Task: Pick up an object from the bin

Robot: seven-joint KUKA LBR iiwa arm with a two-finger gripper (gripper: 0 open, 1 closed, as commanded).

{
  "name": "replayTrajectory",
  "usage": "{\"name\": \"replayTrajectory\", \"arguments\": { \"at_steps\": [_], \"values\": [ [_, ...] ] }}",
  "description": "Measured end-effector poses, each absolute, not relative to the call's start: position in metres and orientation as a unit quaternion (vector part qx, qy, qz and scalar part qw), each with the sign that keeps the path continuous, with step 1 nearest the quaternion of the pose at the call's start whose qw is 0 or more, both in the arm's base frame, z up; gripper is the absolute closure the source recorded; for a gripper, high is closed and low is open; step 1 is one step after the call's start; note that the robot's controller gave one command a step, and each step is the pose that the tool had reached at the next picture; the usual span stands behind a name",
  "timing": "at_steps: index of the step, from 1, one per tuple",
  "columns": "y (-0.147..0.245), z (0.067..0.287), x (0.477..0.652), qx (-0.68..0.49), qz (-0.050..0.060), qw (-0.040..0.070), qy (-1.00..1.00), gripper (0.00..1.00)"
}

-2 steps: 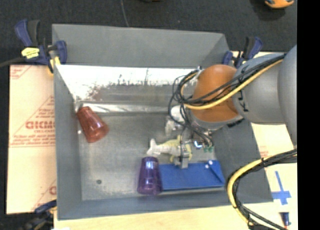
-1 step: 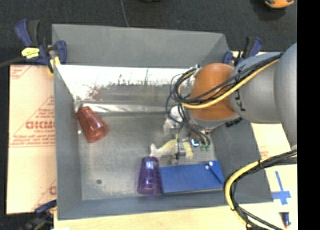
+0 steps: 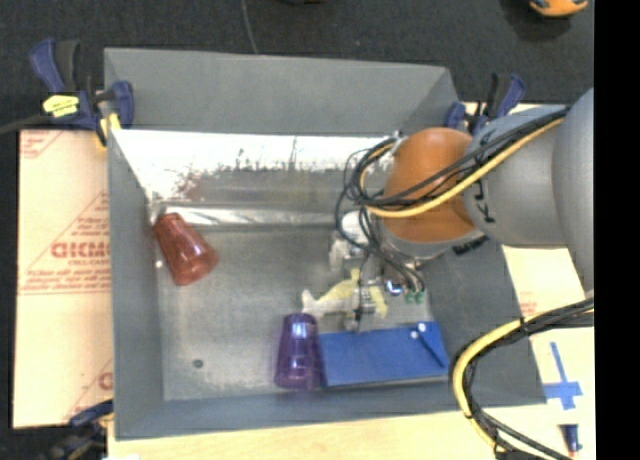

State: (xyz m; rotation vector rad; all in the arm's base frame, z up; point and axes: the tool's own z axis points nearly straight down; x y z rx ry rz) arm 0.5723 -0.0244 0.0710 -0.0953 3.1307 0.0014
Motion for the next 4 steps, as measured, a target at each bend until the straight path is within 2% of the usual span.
{"name": "replayTrajectory", "arguments": {
  "at_steps": [1,2,4],
  "values": [
    [-0.0225,0.0714,0.5747,-0.026,0.001,0.007,1.000,0.00],
    [-0.0260,0.0721,0.5731,-0.030,0.000,0.006,1.000,1.00],
    [-0.0262,0.0765,0.5735,-0.029,0.000,0.008,1.000,1.00]
  ]
}}
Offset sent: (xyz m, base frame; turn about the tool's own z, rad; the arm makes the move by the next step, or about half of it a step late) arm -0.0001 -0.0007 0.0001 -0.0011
